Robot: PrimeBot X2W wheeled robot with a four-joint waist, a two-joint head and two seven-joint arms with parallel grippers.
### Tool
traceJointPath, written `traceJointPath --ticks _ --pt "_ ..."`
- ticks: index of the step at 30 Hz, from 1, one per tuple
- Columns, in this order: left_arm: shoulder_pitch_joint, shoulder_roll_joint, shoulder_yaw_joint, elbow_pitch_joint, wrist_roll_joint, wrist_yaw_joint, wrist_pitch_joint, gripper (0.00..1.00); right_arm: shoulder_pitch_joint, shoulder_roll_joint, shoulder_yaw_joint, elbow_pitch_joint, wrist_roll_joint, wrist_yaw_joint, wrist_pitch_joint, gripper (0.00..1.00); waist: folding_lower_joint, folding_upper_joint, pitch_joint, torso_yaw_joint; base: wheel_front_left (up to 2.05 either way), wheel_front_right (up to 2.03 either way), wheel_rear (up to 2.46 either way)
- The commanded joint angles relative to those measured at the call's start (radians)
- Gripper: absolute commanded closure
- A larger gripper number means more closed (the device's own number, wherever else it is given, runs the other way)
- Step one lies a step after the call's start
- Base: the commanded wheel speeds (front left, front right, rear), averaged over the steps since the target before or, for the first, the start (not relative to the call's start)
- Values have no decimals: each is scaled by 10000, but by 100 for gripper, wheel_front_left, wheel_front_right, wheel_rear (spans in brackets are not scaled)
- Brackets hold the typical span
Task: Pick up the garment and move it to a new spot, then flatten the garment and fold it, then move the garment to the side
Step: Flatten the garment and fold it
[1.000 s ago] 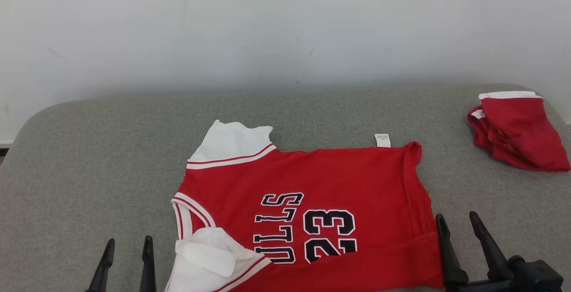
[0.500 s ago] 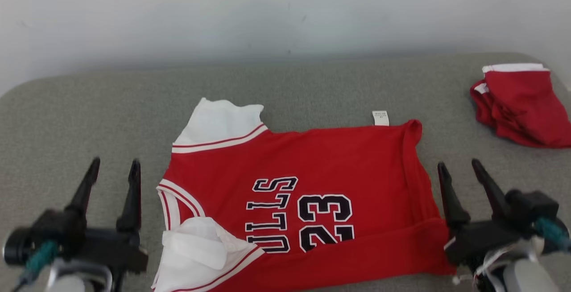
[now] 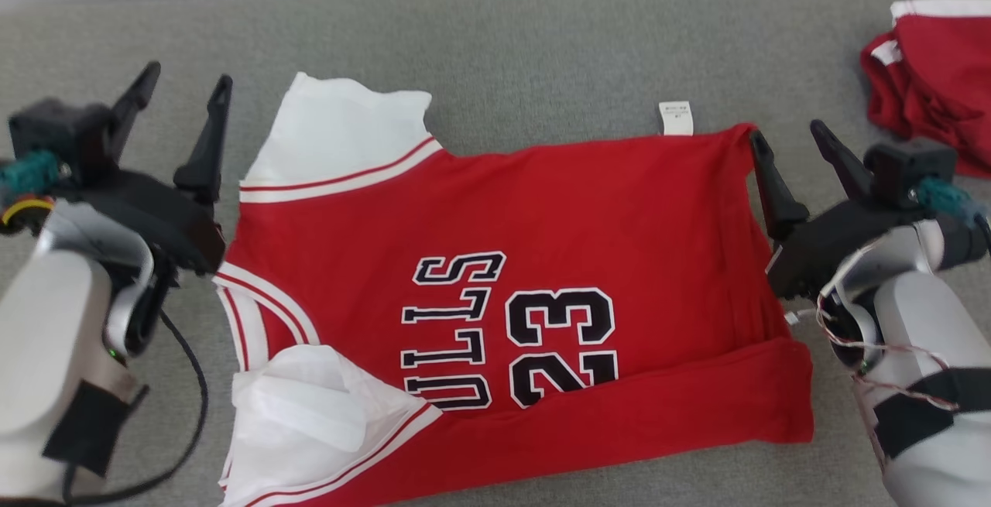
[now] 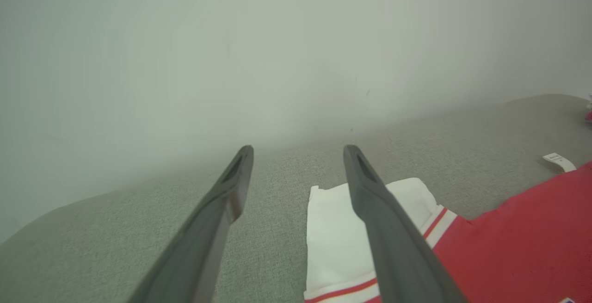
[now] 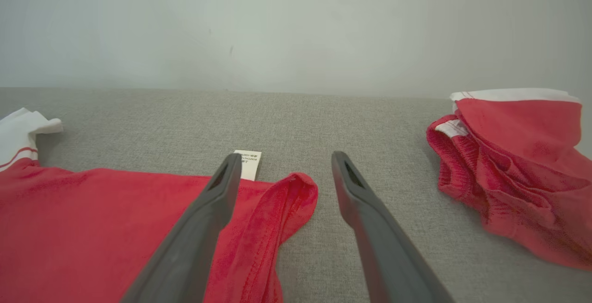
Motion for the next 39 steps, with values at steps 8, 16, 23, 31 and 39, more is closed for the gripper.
traceJointPath --ticks 8,16,23,31,39 --pt "-2328 768 -1773 1824 -1295 15 762 0 -1875 291 739 1706 593 -29 824 0 -4 -2 1428 -624 0 0 0" --pt "-3512 959 -3245 3275 -2132 14 1287 0 -2872 695 1434 2728 1229 -29 1106 0 -4 -2 1629 -908 0 0 0" --pt "-4096 967 -3973 4015 -2591 13 1319 0 -3439 947 1795 3213 1555 -29 978 0 -4 -2 1791 -1067 0 0 0" --pt "-4723 1007 -4717 4865 -3108 13 1442 0 -4042 1206 2258 3758 1917 -30 735 0 -4 -2 2008 -1294 0 0 0" --pt "-4973 809 -5076 5426 -3896 13 1636 0 -4479 1322 2640 4149 2189 -30 264 0 -4 -2 2255 -1425 0 0 0"
